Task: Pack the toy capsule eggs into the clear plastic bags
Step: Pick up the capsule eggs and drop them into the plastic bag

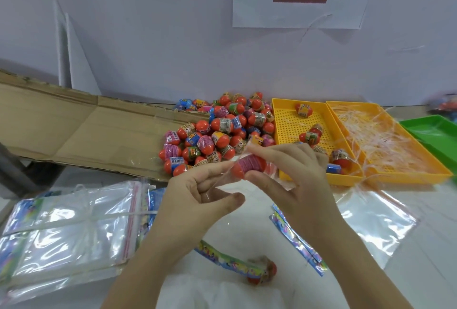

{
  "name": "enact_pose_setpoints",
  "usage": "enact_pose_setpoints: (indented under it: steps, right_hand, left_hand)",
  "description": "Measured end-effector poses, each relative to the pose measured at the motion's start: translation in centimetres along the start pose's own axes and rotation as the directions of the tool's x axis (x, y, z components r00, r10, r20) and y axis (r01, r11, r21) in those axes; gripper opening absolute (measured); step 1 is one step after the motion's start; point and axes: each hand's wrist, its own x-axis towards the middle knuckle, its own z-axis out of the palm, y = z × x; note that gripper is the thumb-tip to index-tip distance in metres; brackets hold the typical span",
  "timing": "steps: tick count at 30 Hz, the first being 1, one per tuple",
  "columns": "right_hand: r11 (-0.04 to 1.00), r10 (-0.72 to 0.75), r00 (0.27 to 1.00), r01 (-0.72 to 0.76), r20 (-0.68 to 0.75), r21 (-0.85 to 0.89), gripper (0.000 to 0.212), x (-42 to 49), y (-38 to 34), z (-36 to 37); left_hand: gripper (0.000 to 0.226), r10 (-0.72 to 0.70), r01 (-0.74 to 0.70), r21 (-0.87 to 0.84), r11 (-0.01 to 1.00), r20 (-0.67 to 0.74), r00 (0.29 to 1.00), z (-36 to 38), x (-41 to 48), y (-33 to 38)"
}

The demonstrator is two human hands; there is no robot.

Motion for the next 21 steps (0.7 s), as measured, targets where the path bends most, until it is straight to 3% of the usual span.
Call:
enact_pose_setpoints:
  steps: [7, 12, 15, 21]
  right_hand:
    - [0.995, 0.007, 1.0, -0.007, -0.003, 0.104, 0.036, -0.3, -0.4, 0.1]
    - [0.998, -0.029, 0.999, 0.031, -0.03, 0.047, 0.031, 0.0, -0.6, -0.2]
    - [0.991, 0.014, 1.0, -0.013, -0.007, 0.137, 0.029, -0.1, -0.8, -0.4]
    - [0.983, -0.056, 0.998, 0.054, 0.009, 0.174, 0.023, -0.2, -1.4, -0.2]
  left_hand:
    - [0.035, 0.08, -0.08, -0.019, 0.997, 0.005, 0.997, -0.2, 0.1, -0.2]
    - [0.038, 0.125, -0.126, -0.031, 0.992, -0.015, 0.992, 0.0, 0.1, -0.4]
    - [0.031, 0.137, -0.138, -0.024, 0.99, -0.029, 0.99, 0.2, 0.0, -0.1]
    - [0.03, 0.123, -0.112, -0.127, 0.985, 0.078, 0.989, 0.7, -0.3, 0.0]
